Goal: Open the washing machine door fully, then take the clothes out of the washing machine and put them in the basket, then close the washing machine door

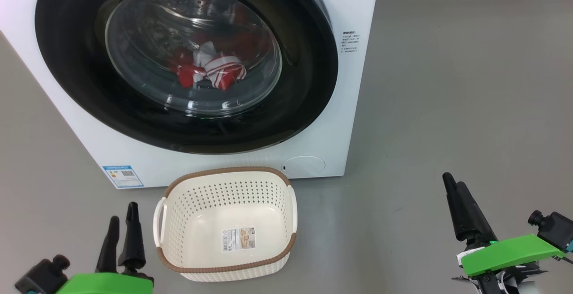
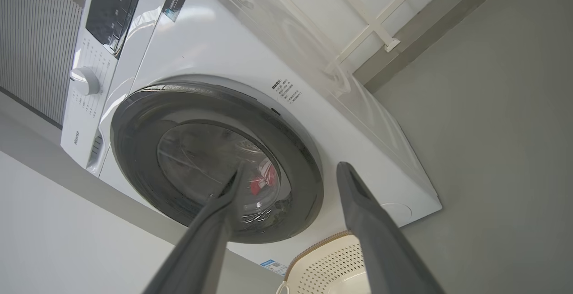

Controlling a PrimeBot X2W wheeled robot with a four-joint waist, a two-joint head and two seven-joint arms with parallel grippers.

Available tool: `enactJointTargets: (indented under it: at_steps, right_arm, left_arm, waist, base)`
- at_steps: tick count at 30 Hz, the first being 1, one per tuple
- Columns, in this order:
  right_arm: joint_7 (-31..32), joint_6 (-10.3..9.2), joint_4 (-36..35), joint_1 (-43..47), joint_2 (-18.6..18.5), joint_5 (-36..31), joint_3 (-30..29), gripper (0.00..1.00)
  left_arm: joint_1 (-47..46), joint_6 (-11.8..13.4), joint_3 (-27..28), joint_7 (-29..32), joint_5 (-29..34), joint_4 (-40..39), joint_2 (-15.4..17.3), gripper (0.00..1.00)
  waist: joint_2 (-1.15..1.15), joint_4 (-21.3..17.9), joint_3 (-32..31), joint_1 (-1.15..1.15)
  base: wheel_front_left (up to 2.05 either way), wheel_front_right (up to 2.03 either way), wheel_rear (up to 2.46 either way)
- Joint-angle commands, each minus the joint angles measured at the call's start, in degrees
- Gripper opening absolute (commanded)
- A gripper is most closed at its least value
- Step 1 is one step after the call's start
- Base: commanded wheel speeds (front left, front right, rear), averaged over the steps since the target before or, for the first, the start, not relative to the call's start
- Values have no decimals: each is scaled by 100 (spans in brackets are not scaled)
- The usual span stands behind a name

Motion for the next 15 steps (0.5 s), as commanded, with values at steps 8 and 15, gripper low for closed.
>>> enactJointTargets:
  at_steps: [8, 15]
  right_arm:
    - [-222, 6, -88, -325, -195, -1058, 228, 100]
    - [-339, 7, -125, -354, -199, -1789, 227, 100]
  left_arm:
    - [-311, -48, 146, -210, 1110, -211, 101, 100]
    - [-325, -52, 167, -329, 1852, -226, 101, 100]
  waist:
    - [0, -11, -5, 0]
    - [0, -20, -12, 0]
  base:
    - [0, 0, 0]
    - [0, 0, 0]
